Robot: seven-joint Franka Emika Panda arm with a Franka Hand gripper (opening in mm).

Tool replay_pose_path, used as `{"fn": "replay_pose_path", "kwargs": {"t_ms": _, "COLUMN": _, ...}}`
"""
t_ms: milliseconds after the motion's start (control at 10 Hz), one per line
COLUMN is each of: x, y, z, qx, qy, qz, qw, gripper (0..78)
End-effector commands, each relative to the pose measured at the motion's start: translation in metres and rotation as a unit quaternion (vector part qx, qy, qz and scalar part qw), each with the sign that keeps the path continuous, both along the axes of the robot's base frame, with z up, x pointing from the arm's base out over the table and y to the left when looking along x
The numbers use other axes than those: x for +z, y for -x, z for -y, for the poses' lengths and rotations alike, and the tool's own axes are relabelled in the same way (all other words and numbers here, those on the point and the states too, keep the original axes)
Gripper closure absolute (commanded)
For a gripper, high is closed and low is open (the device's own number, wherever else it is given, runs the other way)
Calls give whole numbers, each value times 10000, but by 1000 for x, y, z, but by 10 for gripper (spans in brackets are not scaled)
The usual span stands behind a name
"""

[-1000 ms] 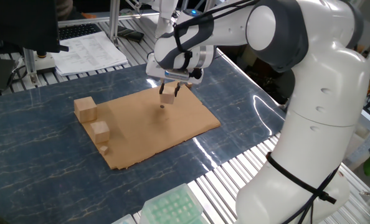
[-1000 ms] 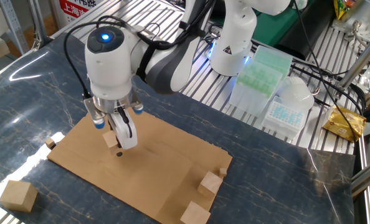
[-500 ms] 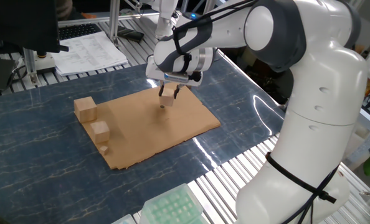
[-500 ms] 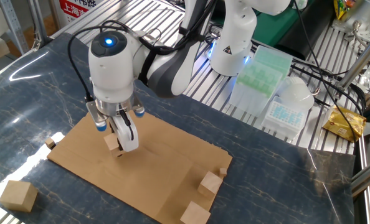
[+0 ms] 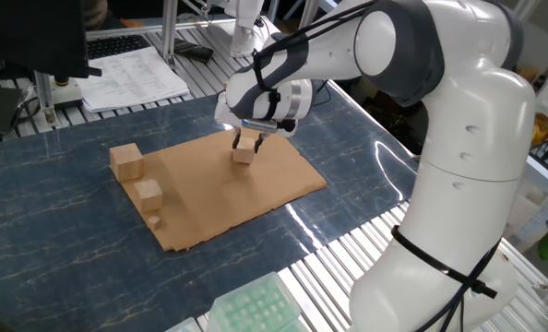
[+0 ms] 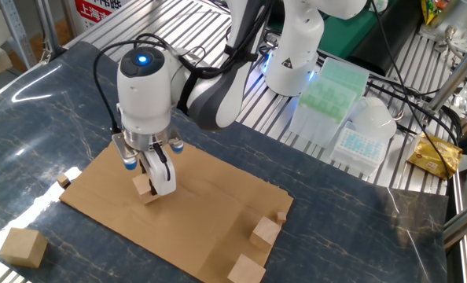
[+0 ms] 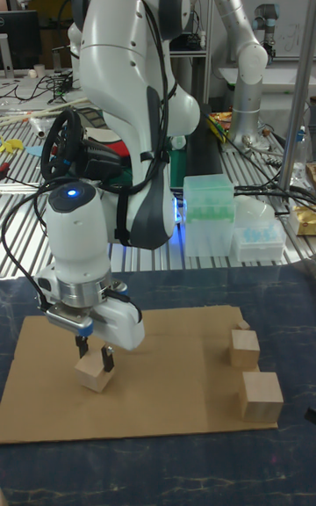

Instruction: Grab the block and place it at the designated location

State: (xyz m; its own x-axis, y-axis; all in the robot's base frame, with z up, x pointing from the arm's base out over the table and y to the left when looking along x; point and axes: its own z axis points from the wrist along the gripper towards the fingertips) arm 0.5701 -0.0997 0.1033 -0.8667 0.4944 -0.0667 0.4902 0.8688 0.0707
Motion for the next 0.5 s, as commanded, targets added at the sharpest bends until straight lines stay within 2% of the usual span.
{"fn": "replay_pose_path", "kwargs": {"t_ms": 100, "x": -3, "y": -2, "z": 0, "qx": 8, "qy": 58, "qz": 45, "qw": 10000, "gripper": 762}}
{"fn": "replay_pose_path", "kwargs": {"t_ms": 500, "x": -3, "y": -1, "z": -1, "qx": -47, "qy": 80, "qz": -14, "qw": 10000, "gripper": 762}}
